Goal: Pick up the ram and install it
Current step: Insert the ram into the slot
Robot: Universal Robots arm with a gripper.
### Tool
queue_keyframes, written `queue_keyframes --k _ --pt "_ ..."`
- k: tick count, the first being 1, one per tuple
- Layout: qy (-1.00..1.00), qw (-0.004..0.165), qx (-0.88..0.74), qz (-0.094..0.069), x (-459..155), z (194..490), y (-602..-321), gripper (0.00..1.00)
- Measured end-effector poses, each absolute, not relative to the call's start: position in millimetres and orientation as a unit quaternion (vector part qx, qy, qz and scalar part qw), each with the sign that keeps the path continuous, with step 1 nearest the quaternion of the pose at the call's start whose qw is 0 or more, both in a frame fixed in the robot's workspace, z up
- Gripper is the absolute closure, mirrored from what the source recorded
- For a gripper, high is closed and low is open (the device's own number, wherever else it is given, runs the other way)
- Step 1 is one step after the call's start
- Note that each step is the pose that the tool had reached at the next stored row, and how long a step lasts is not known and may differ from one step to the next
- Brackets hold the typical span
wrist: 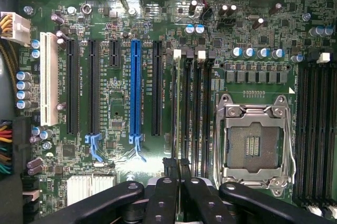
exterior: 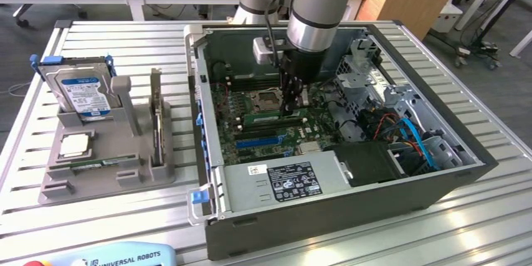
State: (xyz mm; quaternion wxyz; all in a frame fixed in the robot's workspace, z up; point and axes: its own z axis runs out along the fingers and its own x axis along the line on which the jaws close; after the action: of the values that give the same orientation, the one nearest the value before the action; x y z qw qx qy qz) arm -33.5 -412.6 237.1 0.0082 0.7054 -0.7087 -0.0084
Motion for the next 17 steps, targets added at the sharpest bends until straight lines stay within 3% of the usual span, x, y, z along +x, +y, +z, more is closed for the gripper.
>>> queue_keyframes --k 17 --pt "-0.709 0.008 0.705 -0.008 -33.5 234.5 -412.6 0.88"
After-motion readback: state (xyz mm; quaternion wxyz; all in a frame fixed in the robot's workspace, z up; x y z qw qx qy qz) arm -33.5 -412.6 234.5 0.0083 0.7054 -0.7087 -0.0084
